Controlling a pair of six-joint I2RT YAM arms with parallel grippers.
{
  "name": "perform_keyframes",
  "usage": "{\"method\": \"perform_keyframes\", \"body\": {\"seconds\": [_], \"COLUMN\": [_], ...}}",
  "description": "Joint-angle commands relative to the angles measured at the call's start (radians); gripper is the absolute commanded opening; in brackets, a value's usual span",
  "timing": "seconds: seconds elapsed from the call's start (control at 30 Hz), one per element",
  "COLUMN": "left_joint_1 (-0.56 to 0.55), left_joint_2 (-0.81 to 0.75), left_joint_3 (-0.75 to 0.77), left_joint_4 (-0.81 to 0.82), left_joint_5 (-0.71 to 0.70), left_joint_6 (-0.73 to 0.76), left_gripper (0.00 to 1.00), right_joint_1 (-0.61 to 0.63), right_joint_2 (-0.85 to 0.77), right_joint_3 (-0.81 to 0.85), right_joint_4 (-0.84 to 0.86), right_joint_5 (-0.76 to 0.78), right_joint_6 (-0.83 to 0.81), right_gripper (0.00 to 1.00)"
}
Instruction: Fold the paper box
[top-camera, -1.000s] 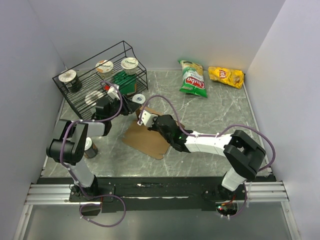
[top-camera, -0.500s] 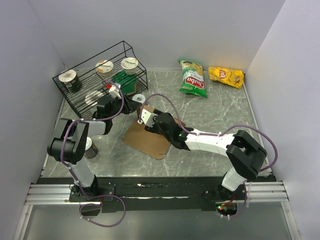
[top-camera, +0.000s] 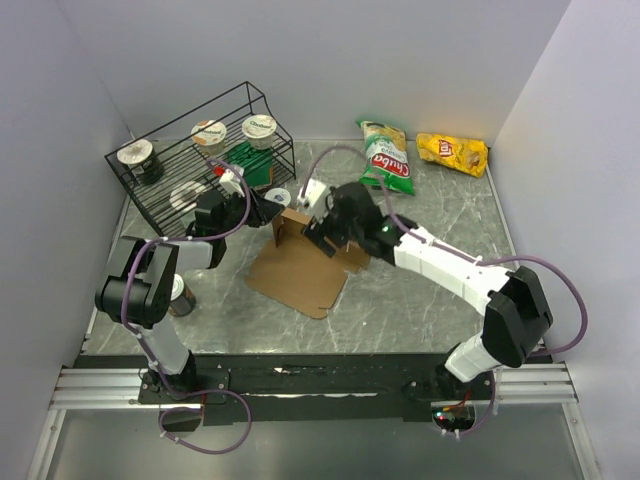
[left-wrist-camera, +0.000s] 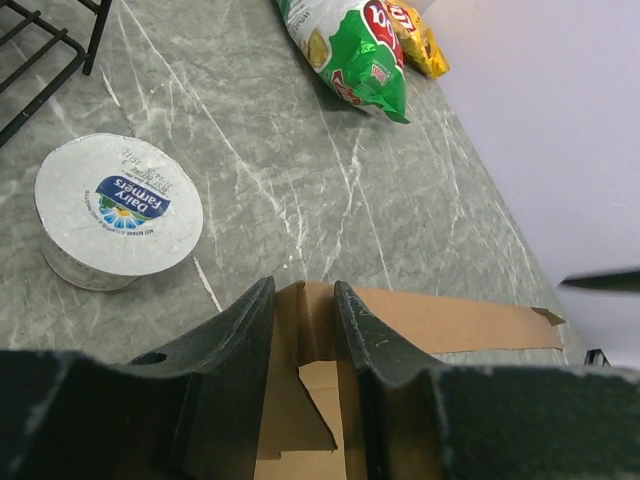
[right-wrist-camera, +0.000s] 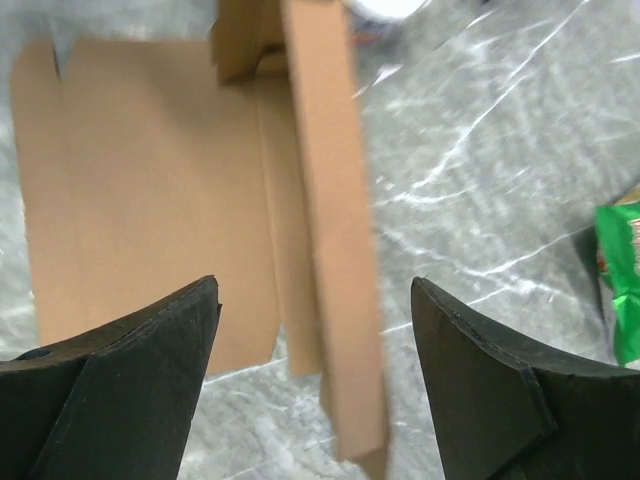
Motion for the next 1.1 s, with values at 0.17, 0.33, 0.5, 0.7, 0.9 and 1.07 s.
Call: {"method": "perform_keyframes", "body": {"seconds": [0.17, 0.33, 0.5, 0.7, 0.9, 1.07], "left_joint_1": [-0.026, -0.030, -0.035, -0.044, -0.052, -0.056], "left_joint_2": [0.017, 0.014, 0.006, -0.003, -0.020, -0.027], "left_joint_3": [-0.003, -0.005, -0.008, -0.008, -0.015, -0.020], "left_joint_4": [-0.091, -0.096, -0.097, -0.105, -0.118, -0.125], "left_joint_5": [-0.030, -0.036, -0.041, -0.048, -0.064, -0.073], "left_joint_6": [0.047, 0.051, 0.051, 0.054, 0.065, 0.070], "left_gripper": [0.35, 0.35, 0.34, 0.34, 0.34, 0.34], "right_joint_1": [-0.096, -0.126, -0.162, -0.176, -0.176, -0.174], "right_joint_2": [0.092, 0.141, 0.191, 0.234, 0.257, 0.283], "right_joint_3": [0.191, 0.205, 0.237, 0.276, 0.293, 0.305], "right_joint_4": [-0.184, -0.175, -0.165, -0.183, -0.181, -0.191], "right_joint_5": [-0.207, -0.259, -0.307, -0.353, -0.362, -0.353], "right_joint_6": [0.037, 0.031, 0.031, 0.031, 0.038, 0.032], "right_gripper": [0.83, 0.81, 0.80, 0.78, 0.69, 0.59]}}
